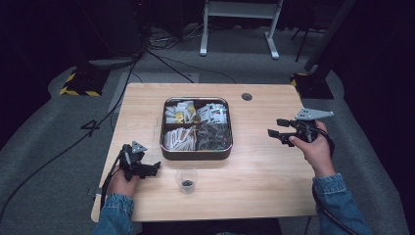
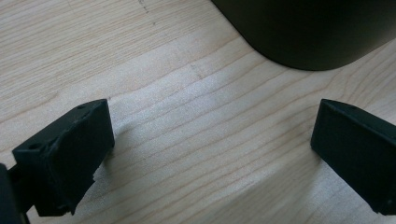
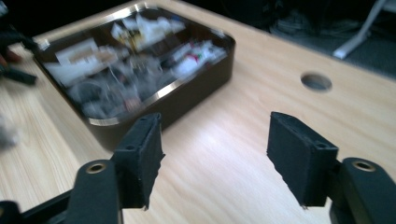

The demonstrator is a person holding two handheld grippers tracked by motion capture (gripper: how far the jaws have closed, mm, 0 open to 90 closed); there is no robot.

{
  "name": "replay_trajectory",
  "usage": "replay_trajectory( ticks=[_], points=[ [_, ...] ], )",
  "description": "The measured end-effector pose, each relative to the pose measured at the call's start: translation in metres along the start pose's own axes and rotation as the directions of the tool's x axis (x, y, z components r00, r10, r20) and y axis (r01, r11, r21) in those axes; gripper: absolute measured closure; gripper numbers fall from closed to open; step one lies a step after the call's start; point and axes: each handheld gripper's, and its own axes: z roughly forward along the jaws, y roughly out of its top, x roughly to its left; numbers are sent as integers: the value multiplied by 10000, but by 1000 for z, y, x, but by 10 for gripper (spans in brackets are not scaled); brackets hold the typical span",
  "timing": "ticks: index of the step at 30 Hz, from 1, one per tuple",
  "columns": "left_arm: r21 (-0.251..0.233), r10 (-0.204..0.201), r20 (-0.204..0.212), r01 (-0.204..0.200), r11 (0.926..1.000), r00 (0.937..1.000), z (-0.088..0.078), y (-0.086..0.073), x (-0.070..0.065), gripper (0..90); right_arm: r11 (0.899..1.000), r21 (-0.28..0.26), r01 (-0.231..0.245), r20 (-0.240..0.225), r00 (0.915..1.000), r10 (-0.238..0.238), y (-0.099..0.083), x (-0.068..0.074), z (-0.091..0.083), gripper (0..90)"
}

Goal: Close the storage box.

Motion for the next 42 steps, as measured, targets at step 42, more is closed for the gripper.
replay_trajectory(
  ticks=[42],
  points=[
    [-15,5,5,-5,10000,10000,0,0,0,0,9817,1435,-1252,1842,9780,978,-116,-47,30,245]
  ],
)
